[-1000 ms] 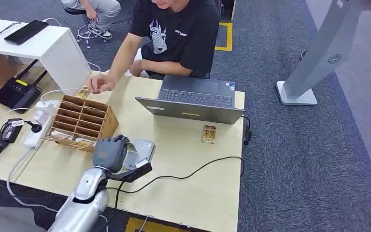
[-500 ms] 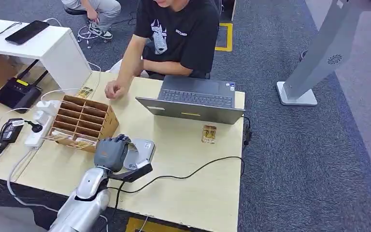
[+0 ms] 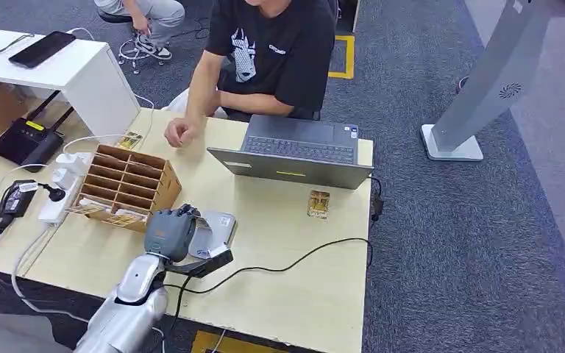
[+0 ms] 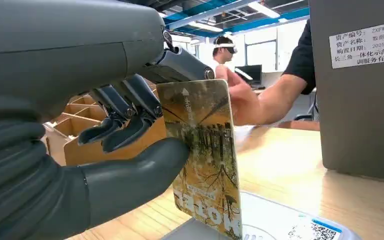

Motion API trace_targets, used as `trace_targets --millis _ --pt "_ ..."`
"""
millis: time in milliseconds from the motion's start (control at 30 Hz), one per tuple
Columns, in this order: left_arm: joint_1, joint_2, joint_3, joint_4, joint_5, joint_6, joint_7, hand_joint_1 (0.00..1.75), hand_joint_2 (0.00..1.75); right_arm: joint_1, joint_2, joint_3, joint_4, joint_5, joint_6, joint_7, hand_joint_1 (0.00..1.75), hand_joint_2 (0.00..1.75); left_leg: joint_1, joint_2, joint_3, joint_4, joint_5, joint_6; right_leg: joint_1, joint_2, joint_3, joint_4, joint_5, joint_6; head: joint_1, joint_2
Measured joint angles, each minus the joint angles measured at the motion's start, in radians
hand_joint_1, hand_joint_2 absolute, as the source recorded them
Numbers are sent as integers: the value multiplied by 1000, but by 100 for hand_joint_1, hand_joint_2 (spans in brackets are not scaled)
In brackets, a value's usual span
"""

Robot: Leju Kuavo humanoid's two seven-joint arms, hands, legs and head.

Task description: Pass the card to the sensor for recognition and then transmit it.

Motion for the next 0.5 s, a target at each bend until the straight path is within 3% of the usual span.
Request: trace_targets --millis 500 --pt "-1 0 0 0 -1 14 -1 175 175 0 0 0 0 -5 0 -2 0 175 0 0 0 0 0 0 0 0 0 0 0 0 0 0"
